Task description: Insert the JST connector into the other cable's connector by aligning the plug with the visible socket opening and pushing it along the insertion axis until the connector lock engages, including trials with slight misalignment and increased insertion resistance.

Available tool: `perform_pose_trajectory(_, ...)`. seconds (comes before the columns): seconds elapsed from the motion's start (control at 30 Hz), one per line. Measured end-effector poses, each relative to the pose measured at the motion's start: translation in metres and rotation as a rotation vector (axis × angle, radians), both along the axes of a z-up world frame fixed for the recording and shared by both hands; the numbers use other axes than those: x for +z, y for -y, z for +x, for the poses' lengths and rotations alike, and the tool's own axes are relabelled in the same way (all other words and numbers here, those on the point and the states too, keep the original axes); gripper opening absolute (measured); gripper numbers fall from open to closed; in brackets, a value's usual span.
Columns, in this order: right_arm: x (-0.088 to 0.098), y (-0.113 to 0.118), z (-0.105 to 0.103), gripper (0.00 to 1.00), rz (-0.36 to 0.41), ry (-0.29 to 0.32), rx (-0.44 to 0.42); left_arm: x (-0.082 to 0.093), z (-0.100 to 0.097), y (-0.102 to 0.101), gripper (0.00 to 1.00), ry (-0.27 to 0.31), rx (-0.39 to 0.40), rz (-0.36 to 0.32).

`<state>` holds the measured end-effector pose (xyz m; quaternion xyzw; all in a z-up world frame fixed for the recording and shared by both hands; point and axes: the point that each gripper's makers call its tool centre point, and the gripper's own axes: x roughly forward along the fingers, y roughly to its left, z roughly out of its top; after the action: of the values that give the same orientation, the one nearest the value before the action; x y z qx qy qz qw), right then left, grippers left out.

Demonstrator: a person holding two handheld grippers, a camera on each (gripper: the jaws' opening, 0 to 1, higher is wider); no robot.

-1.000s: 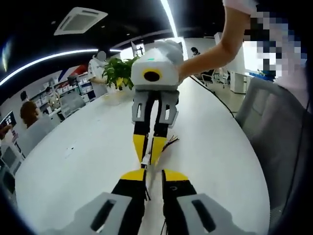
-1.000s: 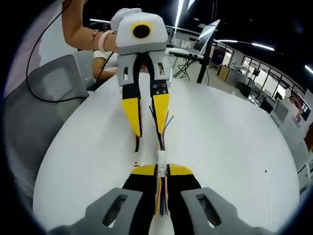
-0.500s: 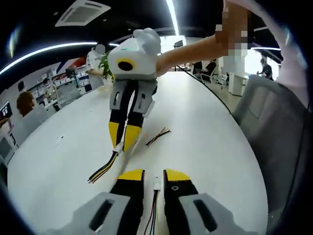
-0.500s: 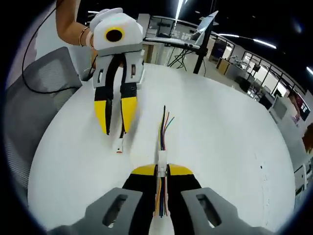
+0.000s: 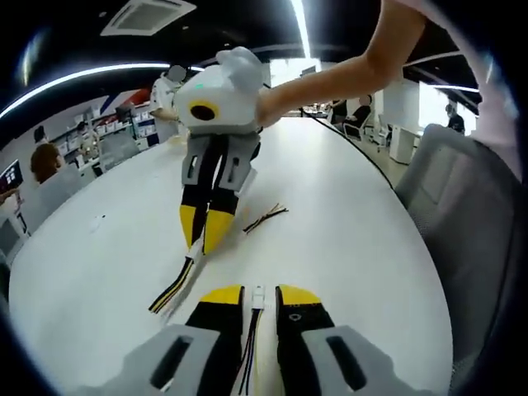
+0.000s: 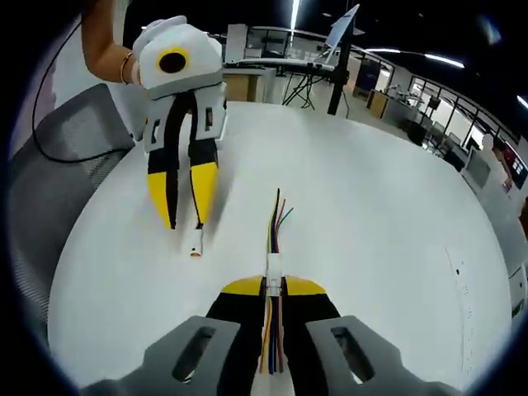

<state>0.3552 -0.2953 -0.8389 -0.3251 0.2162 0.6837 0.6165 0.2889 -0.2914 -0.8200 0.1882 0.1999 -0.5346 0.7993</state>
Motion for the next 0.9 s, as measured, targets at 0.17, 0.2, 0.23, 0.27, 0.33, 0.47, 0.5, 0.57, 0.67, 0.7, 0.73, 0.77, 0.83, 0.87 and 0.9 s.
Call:
perform_pose_trajectory(0.17, -0.003, -0.001, 0.007, 0.04, 0.015, -0.031, -0.014, -0.002, 0.0, -0.001, 0.08, -0.007, 0.01, -0.003)
perform_pose_trajectory(0.2, -0.005, -0.001, 0.007, 0.04, 0.009, -0.028, -0.011, -0.003, 0.0, -0.001, 0.08, -0.007, 0.012, -0.003)
perform_pose_trajectory(0.23, -0.009, -0.001, 0.007, 0.04, 0.004, -0.027, -0.01, -0.003, -0.001, -0.002, 0.08, -0.007, 0.013, -0.004)
perform_pose_trajectory(0.27, -0.009, 0.0, 0.007, 0.04, 0.002, -0.028, -0.008, -0.003, -0.001, -0.002, 0.08, -0.006, 0.013, -0.005)
perform_pose_trajectory(0.33, -0.012, 0.0, 0.007, 0.04, -0.001, -0.033, -0.009, -0.002, -0.001, -0.004, 0.08, -0.004, 0.018, -0.007)
perform_pose_trajectory(0.47, -0.013, -0.002, 0.006, 0.04, 0.005, -0.036, -0.016, -0.002, 0.001, -0.007, 0.08, -0.002, 0.032, -0.007)
perform_pose_trajectory(0.5, -0.014, -0.002, 0.006, 0.04, 0.006, -0.035, -0.017, -0.003, 0.001, -0.008, 0.08, -0.002, 0.033, -0.004)
perform_pose_trajectory(0.57, -0.013, -0.003, 0.007, 0.04, 0.01, -0.035, -0.028, -0.003, 0.001, -0.008, 0.08, -0.004, 0.034, -0.003)
perform_pose_trajectory(0.67, -0.013, -0.004, 0.008, 0.04, 0.019, -0.047, -0.045, -0.004, 0.0, -0.008, 0.08, -0.009, 0.037, -0.006)
perform_pose_trajectory(0.7, -0.014, -0.004, 0.007, 0.04, 0.022, -0.047, -0.046, -0.005, 0.001, -0.009, 0.08, -0.009, 0.038, -0.006)
perform_pose_trajectory(0.73, -0.013, -0.004, 0.006, 0.05, 0.028, -0.044, -0.047, -0.005, 0.001, -0.009, 0.08, -0.008, 0.038, -0.006)
perform_pose_trajectory(0.77, -0.013, -0.004, 0.006, 0.06, 0.032, -0.046, -0.052, -0.005, 0.002, -0.009, 0.08, -0.007, 0.038, -0.007)
perform_pose_trajectory(0.83, -0.013, -0.005, 0.007, 0.09, 0.041, -0.055, -0.072, -0.006, 0.002, -0.009, 0.08, -0.009, 0.037, -0.007)
perform_pose_trajectory(0.87, -0.013, -0.004, 0.007, 0.11, 0.043, -0.069, -0.088, -0.006, 0.002, -0.009, 0.08, -0.009, 0.037, -0.007)
perform_pose_trajectory(0.9, -0.012, -0.004, 0.007, 0.13, 0.057, -0.093, -0.111, -0.007, 0.002, -0.009, 0.08, -0.009, 0.037, -0.005)
